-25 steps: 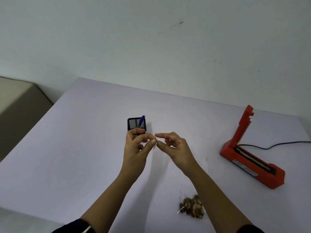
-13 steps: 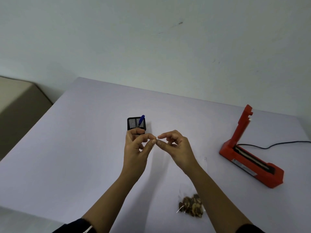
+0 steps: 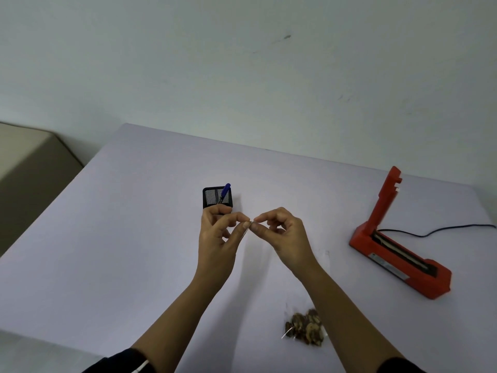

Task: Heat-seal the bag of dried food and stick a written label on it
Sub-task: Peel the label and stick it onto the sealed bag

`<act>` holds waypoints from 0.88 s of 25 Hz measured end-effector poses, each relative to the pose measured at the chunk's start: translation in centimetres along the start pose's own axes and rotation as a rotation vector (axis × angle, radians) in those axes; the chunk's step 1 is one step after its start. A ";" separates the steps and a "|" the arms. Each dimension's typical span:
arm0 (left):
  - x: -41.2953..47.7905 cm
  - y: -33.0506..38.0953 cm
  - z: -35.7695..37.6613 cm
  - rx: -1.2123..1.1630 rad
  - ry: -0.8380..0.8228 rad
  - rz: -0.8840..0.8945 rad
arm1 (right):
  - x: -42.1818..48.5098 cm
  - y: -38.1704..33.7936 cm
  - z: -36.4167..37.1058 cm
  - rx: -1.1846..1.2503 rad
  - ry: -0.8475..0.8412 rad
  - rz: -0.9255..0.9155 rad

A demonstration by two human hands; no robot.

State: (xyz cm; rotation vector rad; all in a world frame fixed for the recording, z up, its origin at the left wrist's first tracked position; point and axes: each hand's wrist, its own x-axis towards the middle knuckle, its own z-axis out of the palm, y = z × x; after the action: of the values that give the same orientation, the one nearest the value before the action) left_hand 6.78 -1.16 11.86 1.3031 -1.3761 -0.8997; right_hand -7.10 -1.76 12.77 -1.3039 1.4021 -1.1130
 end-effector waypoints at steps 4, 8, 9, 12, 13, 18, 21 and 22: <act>0.1 -0.3 -0.2 -0.002 0.021 -0.017 | 0.2 0.6 -0.3 0.008 0.001 0.005; 0.8 -1.7 -2.2 -0.016 0.123 -0.081 | 0.7 1.6 -0.7 0.039 0.007 0.055; 1.1 -2.1 -3.0 -0.005 0.154 -0.103 | 1.0 2.0 -0.7 0.062 0.006 0.080; 1.4 -3.9 -5.4 0.048 0.225 -0.218 | 1.9 4.0 0.1 0.076 0.009 0.192; 1.3 -4.6 -6.2 0.043 0.241 -0.273 | 2.3 5.0 0.7 0.055 0.003 0.241; -0.5 -7.1 -8.7 0.034 0.279 -0.460 | 4.4 11.1 5.7 -0.152 -0.152 0.461; -1.3 -8.1 -10.1 0.031 0.306 -0.528 | 6.0 13.6 8.2 -0.299 -0.197 0.509; -1.5 -8.4 -10.5 0.035 0.306 -0.546 | 6.5 14.3 8.9 -0.356 -0.206 0.514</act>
State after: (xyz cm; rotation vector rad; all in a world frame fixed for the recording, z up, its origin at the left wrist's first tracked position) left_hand 18.85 0.26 5.91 1.8033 -0.8093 -0.9805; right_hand -1.49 -8.01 -3.15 -1.1581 1.6969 -0.3874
